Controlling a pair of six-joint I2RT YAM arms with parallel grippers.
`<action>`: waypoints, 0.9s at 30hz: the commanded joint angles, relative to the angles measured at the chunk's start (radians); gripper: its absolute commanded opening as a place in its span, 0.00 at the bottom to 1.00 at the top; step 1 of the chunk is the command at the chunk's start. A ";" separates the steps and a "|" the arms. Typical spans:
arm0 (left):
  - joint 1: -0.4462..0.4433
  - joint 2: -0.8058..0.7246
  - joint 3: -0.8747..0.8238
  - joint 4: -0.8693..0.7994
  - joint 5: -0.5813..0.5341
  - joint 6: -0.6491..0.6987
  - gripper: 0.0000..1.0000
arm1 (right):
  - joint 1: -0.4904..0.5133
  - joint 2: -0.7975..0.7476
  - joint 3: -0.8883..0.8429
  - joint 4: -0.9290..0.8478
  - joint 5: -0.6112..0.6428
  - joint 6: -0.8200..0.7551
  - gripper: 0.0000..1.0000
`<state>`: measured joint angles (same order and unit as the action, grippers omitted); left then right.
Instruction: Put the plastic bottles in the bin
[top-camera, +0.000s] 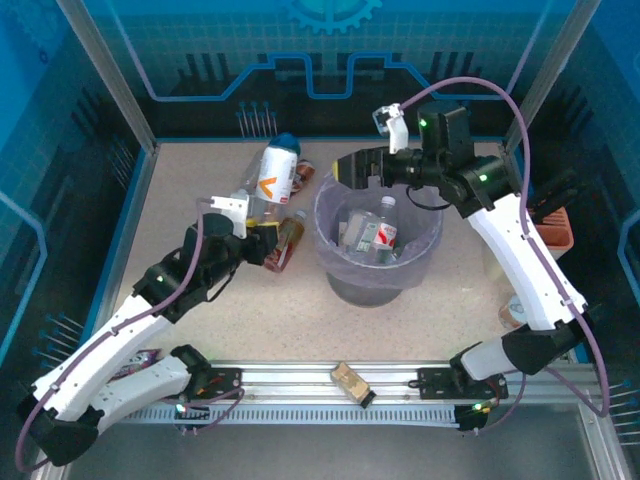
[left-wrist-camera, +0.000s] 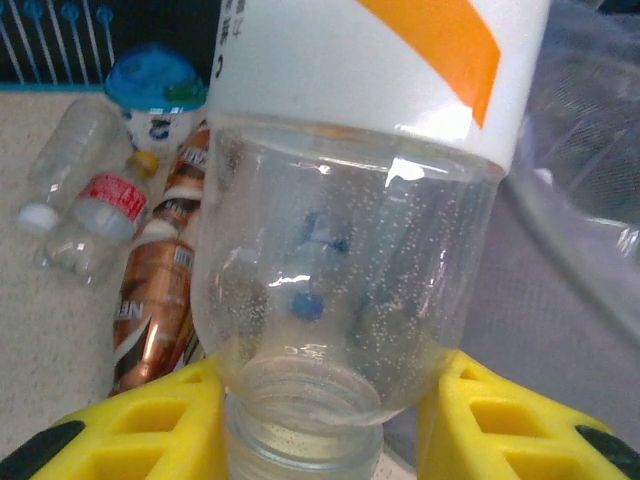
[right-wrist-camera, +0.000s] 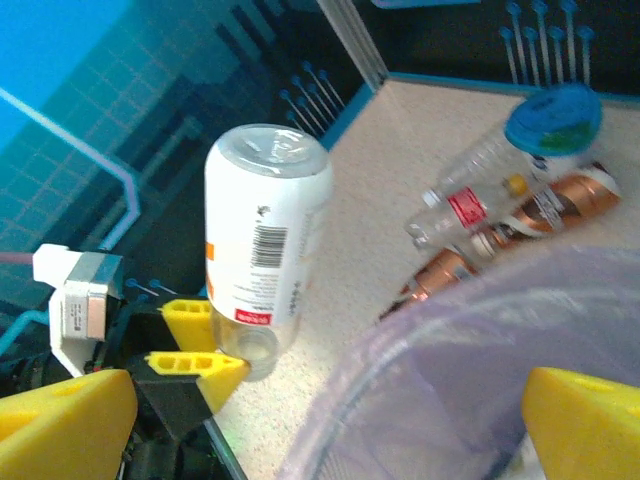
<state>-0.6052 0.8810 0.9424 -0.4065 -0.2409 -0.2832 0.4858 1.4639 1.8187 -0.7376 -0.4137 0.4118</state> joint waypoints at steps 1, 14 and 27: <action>0.012 0.041 0.075 0.076 0.085 0.085 0.31 | 0.033 0.049 0.079 0.061 -0.049 0.015 1.00; 0.011 0.112 0.127 0.165 0.243 0.156 0.27 | 0.062 0.200 0.199 0.087 -0.097 0.048 0.96; 0.010 0.138 0.132 0.162 0.223 0.163 0.27 | 0.062 0.196 0.169 0.119 -0.099 0.067 0.54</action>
<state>-0.5991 1.0180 1.0451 -0.2749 -0.0212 -0.1463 0.5365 1.6779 1.9911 -0.6571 -0.4896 0.4732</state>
